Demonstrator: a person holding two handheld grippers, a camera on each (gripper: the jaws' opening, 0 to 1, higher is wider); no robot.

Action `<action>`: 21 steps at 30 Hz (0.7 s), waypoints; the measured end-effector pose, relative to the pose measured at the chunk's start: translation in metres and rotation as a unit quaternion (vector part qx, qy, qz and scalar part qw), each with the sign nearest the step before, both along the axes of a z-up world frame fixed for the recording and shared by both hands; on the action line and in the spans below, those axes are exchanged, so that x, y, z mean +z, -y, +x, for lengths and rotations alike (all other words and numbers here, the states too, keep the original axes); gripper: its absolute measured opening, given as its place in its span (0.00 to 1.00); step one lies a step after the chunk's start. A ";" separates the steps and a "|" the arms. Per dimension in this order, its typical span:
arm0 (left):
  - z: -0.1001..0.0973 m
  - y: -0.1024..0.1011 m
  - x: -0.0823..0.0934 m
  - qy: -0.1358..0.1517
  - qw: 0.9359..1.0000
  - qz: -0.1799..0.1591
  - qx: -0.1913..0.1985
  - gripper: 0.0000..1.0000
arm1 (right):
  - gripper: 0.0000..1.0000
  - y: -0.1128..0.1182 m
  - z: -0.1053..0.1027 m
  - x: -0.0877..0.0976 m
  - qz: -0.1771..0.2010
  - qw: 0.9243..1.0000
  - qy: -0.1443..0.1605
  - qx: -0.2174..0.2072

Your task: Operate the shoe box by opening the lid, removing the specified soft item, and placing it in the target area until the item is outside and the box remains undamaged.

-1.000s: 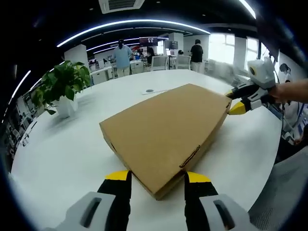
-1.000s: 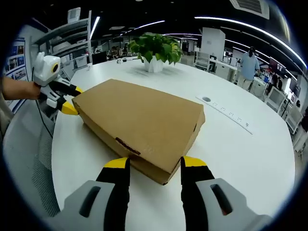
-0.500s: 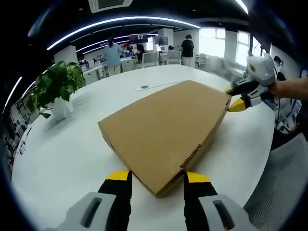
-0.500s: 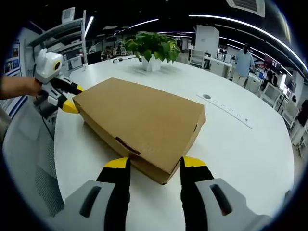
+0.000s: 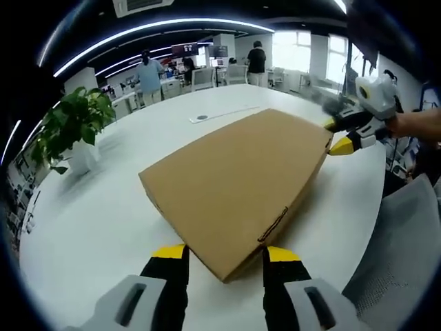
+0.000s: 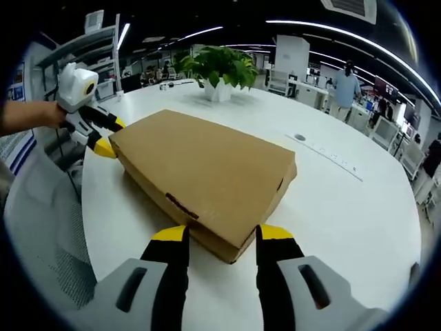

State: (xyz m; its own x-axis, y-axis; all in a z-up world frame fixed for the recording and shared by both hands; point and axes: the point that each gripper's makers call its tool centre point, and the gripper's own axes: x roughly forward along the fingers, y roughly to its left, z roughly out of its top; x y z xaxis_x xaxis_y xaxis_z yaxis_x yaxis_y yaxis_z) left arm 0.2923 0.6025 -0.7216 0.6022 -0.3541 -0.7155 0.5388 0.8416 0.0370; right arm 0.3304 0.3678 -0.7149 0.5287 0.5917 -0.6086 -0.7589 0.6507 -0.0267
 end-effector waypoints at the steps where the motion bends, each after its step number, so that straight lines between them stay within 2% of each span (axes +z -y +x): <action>1: 0.000 -0.002 0.000 -0.001 1.000 0.001 -0.002 0.42 | 0.34 -0.001 -0.001 0.000 0.000 1.000 0.000 0.000; 21: -0.014 -0.035 0.005 -0.031 0.998 0.033 -0.039 0.42 | 0.30 -0.037 -0.029 0.001 0.013 1.000 0.004 0.006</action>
State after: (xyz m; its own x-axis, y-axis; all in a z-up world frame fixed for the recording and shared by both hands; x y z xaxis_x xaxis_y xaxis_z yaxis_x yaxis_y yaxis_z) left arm 0.2785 0.6372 -0.7164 0.5279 -0.3500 -0.7738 0.6062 0.7935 0.0546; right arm 0.3017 0.4048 -0.7142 0.5263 0.6142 -0.5880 -0.7670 0.6415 -0.0164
